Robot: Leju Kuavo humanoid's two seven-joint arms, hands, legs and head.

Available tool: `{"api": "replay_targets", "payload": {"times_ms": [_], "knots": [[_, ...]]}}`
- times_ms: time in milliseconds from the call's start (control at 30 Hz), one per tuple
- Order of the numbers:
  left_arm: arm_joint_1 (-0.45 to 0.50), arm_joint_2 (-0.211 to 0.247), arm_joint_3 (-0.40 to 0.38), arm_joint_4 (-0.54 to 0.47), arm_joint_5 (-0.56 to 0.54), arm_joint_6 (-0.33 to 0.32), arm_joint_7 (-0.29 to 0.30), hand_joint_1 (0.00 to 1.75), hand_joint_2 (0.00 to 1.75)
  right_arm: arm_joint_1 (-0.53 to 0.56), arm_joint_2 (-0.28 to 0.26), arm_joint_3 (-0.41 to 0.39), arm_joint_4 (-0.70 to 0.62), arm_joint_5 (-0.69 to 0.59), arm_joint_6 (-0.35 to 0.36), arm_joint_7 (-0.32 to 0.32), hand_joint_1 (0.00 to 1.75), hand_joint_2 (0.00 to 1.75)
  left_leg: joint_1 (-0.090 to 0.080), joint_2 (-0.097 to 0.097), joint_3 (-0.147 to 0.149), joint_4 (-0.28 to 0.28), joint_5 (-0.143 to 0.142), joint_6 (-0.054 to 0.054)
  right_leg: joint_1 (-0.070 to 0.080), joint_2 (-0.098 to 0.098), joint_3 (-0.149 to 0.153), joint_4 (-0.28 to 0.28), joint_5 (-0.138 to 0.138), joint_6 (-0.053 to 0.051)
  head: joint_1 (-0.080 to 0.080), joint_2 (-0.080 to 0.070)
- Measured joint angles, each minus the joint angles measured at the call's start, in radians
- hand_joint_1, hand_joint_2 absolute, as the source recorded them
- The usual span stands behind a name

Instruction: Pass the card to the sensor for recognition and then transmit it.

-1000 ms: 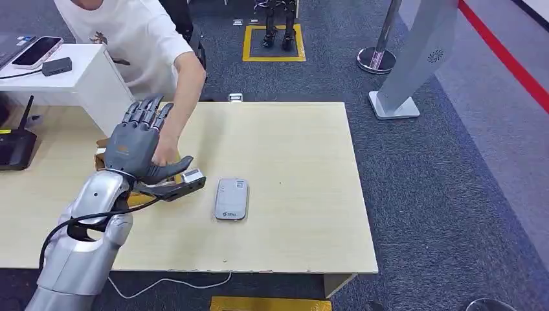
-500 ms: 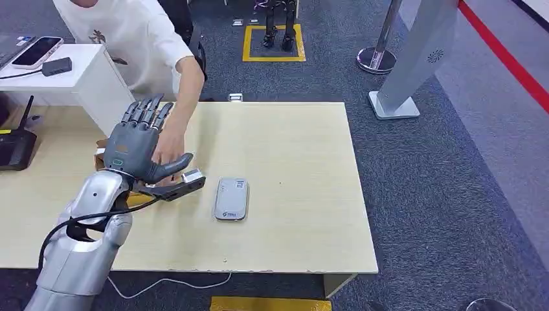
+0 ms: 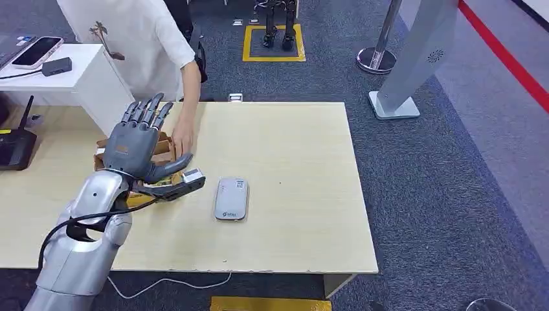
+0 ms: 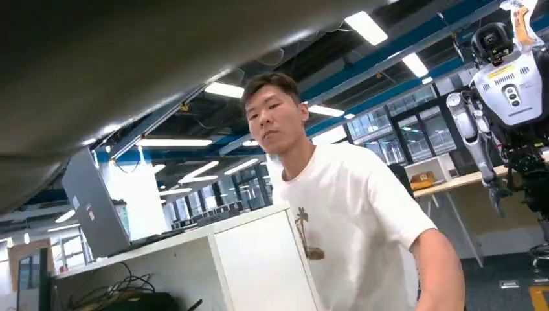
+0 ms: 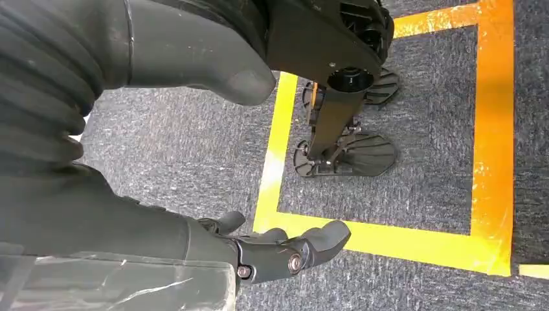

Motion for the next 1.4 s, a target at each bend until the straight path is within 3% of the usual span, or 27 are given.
{"api": "replay_targets", "payload": {"times_ms": [667,933,1400], "knots": [[0.034,0.051,0.000,0.000,0.024,-0.031,0.000,0.00,1.75,0.010,0.000,-0.002,0.000,-0.002,0.000,-0.001,0.00,1.75,0.000,0.000,0.000,0.000,0.000,0.000,0.000,0.000,0.000,0.000,0.000,0.000,0.000,0.000],[0.056,0.085,-0.006,0.000,0.122,-0.063,-0.025,0.00,1.75,0.011,0.000,-0.003,0.000,-0.002,0.000,-0.001,0.00,1.75,0.000,0.000,0.000,0.000,0.000,0.000,0.000,0.000,0.000,0.000,0.000,0.000,0.000,0.000],[0.080,0.119,-0.016,0.000,0.138,-0.064,-0.026,0.00,1.75,0.011,0.000,-0.004,0.000,-0.003,0.000,-0.004,0.00,1.75,0.000,0.000,0.000,0.000,0.000,0.000,0.000,0.000,0.000,0.000,0.000,0.000,0.000,0.000]]}}
